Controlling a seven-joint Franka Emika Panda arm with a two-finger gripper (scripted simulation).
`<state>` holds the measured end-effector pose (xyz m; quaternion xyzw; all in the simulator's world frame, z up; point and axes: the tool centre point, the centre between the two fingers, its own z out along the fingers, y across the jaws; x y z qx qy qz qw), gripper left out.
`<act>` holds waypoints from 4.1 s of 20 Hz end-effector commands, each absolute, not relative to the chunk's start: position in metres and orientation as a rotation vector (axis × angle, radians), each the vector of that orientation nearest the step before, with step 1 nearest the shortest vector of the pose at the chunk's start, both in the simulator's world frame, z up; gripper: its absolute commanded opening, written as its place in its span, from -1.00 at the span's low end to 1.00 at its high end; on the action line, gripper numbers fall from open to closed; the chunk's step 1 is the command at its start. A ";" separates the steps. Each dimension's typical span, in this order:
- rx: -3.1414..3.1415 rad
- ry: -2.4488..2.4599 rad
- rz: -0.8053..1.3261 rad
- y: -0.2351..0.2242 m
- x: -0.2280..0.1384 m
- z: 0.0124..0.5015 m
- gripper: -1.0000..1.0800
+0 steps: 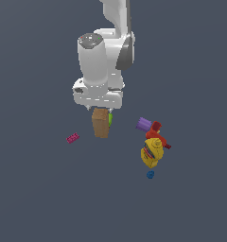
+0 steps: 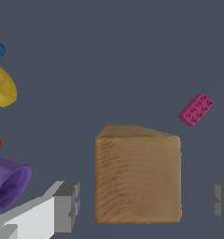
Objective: Pick up a designated object from a clutter of objects.
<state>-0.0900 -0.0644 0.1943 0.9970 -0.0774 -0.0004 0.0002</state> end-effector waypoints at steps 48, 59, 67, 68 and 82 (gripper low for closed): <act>3.131 -0.249 0.001 -0.065 -0.094 0.198 -1.00; 3.131 -0.249 0.001 -0.065 -0.097 0.295 -1.00; 3.131 -0.249 0.001 -0.065 -0.097 0.370 -1.00; 3.131 -0.249 0.001 -0.065 -0.096 0.379 -1.00; 3.131 -0.250 0.000 -0.065 -0.092 0.445 -1.00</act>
